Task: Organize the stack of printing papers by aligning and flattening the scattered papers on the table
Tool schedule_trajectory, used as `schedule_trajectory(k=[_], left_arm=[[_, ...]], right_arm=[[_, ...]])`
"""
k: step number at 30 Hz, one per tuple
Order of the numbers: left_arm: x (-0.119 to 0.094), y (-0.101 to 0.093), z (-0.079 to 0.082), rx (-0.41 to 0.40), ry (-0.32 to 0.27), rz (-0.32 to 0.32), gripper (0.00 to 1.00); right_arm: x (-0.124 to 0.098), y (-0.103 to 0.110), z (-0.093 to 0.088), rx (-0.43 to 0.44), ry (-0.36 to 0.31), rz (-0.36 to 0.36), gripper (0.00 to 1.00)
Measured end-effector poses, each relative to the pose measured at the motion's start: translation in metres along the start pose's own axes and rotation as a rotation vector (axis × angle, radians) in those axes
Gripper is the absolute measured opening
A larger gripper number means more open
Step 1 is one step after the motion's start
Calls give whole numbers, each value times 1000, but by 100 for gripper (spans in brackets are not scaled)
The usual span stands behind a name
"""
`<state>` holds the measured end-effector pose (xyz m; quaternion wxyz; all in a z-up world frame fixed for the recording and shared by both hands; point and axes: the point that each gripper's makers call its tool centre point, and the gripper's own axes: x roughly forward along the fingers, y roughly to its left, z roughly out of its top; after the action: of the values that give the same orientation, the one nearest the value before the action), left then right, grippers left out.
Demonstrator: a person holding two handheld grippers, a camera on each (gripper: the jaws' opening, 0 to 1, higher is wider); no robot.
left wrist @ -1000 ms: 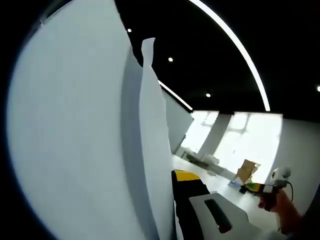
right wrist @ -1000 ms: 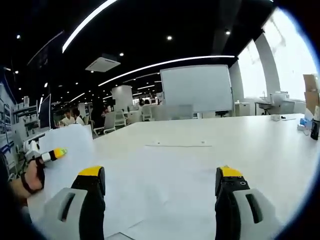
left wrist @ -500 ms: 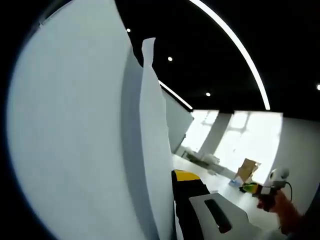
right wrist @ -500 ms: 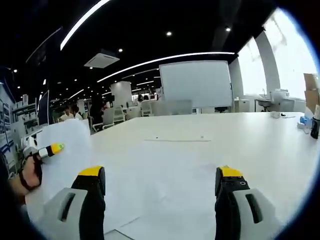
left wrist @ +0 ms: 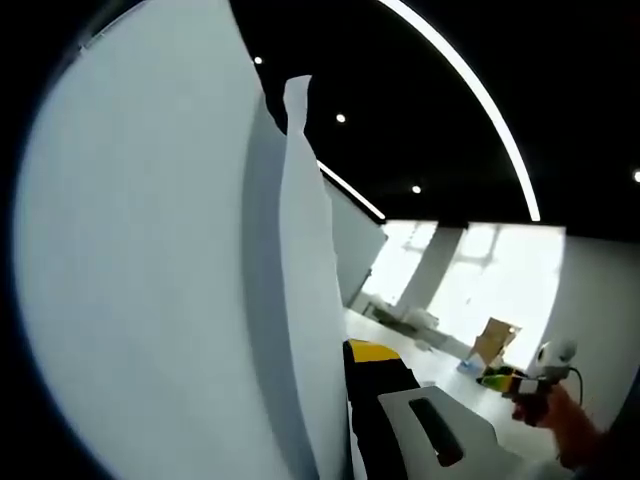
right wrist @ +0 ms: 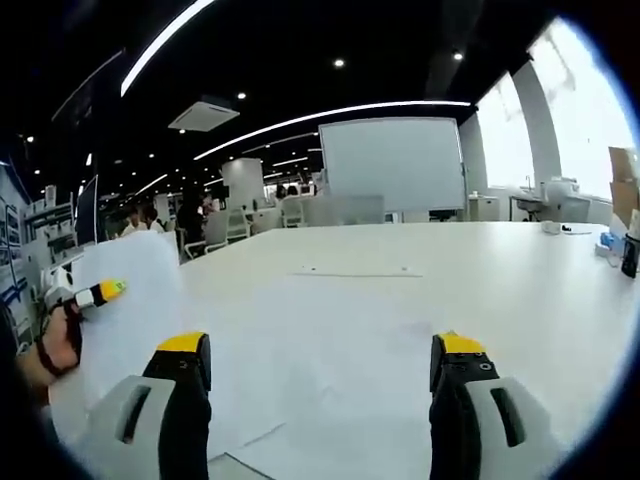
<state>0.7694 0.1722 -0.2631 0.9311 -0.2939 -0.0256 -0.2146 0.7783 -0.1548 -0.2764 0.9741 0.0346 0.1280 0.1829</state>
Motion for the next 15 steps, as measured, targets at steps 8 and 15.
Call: schedule_trajectory(k=[8, 15], left_arm=[[-1, 0, -1, -5, -3, 0, 6], [-2, -1, -1, -5, -2, 0, 6]], right_arm=[[1, -1, -5, -14, 12, -2, 85], [2, 2, -9, -18, 23, 8, 85]])
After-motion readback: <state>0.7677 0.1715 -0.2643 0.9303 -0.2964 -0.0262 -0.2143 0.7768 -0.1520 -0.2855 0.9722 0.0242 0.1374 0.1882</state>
